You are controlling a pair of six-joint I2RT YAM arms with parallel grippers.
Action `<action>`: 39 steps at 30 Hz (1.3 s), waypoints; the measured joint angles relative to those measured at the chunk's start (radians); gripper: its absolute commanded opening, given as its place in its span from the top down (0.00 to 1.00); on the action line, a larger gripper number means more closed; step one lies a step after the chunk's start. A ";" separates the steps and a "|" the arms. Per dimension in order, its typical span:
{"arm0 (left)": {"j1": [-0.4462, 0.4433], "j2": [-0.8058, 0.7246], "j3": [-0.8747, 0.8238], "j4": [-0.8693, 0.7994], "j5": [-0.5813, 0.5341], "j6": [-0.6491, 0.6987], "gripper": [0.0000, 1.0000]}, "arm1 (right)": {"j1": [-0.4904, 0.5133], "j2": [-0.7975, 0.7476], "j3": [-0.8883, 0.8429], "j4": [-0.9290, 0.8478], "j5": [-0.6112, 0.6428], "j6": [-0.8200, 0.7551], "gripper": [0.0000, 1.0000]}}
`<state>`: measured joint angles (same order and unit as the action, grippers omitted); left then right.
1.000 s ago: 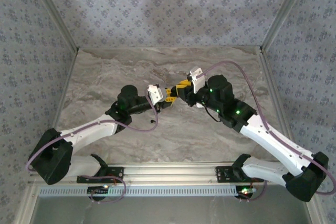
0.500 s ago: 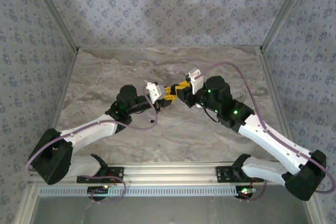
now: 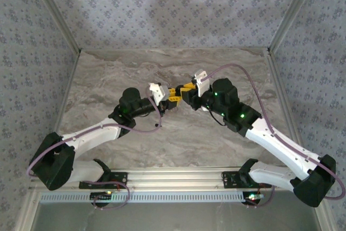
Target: Insert the wireless bluetooth earbuds into the charging case
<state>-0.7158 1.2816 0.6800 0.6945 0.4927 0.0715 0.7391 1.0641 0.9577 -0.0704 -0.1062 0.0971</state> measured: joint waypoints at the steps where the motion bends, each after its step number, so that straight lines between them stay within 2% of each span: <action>1: 0.000 0.000 0.000 0.001 -0.001 -0.005 0.85 | 0.000 0.000 0.000 0.000 -0.004 0.000 0.76; 12: 0.000 0.000 0.000 0.010 -0.014 -0.026 0.85 | 0.000 0.000 -0.008 -0.006 -0.022 0.007 0.71; 19: 0.000 0.000 0.008 0.013 -0.014 -0.029 0.85 | -0.011 -0.006 -0.010 -0.015 -0.025 0.027 0.47; 25: 0.000 0.000 0.008 0.012 -0.014 -0.027 0.85 | -0.033 -0.016 0.007 -0.024 -0.049 0.075 0.32; 30: 0.000 0.000 0.008 0.010 -0.017 -0.017 0.85 | -0.042 -0.039 0.050 -0.047 -0.066 0.124 0.28; 39: 0.000 0.000 0.008 0.002 -0.026 -0.012 0.85 | -0.082 -0.054 0.096 -0.179 -0.067 0.235 0.28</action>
<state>-0.7158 1.2816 0.6876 0.6964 0.4664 0.0593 0.6575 1.0103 1.0534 -0.2493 -0.1734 0.3325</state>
